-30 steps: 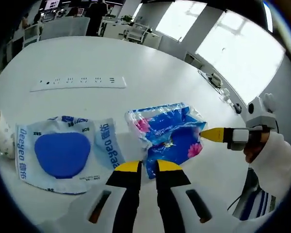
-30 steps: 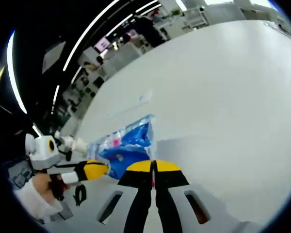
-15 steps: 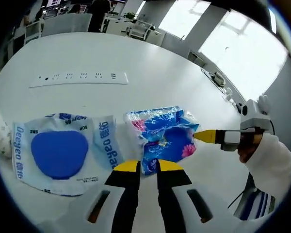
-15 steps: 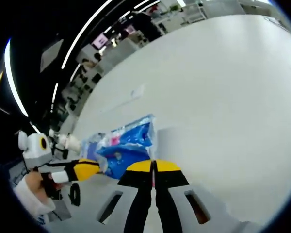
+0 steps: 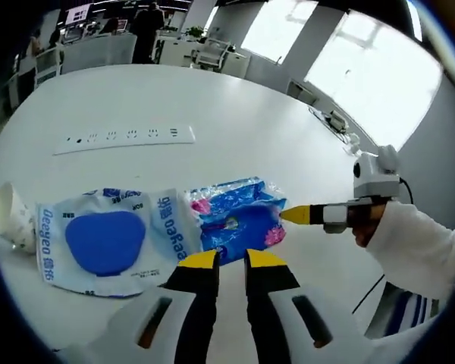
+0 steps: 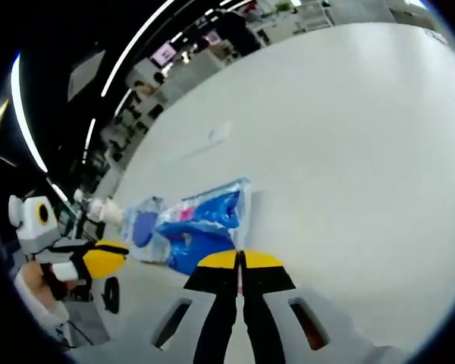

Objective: Arrange the tabletop items into an orderly group along one side of the table until the central work area is clear of visible clutter.

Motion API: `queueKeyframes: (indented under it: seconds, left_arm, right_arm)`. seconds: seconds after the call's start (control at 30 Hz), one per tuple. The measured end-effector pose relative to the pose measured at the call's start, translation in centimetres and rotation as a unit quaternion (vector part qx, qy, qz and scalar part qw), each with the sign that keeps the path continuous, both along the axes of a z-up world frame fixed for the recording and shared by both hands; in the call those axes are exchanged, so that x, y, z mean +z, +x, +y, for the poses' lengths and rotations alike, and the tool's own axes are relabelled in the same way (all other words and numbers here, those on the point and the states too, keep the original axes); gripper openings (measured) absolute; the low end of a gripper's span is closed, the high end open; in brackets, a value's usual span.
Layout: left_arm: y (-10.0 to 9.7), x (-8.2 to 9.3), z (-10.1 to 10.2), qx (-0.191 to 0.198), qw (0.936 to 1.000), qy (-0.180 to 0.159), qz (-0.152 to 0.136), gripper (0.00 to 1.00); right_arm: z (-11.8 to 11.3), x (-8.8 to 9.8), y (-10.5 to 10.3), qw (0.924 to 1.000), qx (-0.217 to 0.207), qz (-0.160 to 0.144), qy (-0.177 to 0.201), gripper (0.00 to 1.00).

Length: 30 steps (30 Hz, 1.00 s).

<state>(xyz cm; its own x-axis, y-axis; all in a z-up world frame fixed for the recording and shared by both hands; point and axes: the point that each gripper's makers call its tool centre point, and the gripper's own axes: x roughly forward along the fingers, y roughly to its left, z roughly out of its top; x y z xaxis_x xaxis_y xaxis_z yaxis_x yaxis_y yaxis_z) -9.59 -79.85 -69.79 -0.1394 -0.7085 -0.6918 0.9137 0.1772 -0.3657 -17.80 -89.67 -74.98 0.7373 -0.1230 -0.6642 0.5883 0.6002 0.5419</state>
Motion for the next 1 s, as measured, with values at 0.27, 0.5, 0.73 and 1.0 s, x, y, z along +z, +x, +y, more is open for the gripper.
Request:
queueKeyframes:
  seconds: [0.27, 0.5, 0.73, 1.0]
  left_arm:
    - [-0.4, 1.0, 2.3, -0.012, 0.9999, -0.007, -0.007, 0.1]
    - [0.1, 1.9, 4.9, 0.008, 0.9998, -0.016, -0.01, 0.11]
    - [0.9, 3.3, 8.4, 0.027, 0.9981, -0.026, -0.05, 0.38]
    - [2.2, 3.9, 13.3, 0.069, 0.9952, -0.02, -0.066, 0.61]
  right_arm:
    - [-0.1, -0.1, -0.2, 0.998, 0.022, 0.014, -0.057, 0.03]
    - [0.0, 1.3, -0.5, 0.9944, 0.015, 0.01, -0.104, 0.34]
    - [2.0, 3.5, -2.6, 0.9928, 0.013, 0.002, -0.119, 0.53]
    - [6.2, 5.8, -5.1, 0.9874, 0.056, -0.012, -0.147, 0.62]
